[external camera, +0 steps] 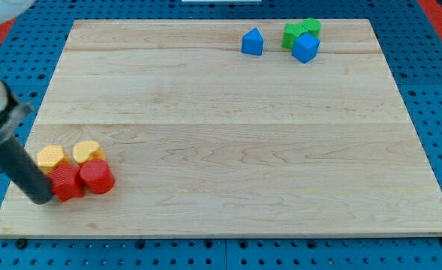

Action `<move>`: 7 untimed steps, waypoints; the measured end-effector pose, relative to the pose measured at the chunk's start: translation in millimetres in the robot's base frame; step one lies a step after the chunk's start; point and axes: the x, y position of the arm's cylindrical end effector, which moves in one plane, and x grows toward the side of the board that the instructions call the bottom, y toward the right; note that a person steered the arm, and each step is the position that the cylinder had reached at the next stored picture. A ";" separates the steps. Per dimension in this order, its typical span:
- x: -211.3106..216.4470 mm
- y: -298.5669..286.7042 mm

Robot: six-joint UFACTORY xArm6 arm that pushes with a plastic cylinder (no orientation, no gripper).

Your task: Move the arm to the bottom left corner

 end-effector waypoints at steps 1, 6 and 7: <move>-5.6 50.1; 49.4 86.3; 49.3 77.6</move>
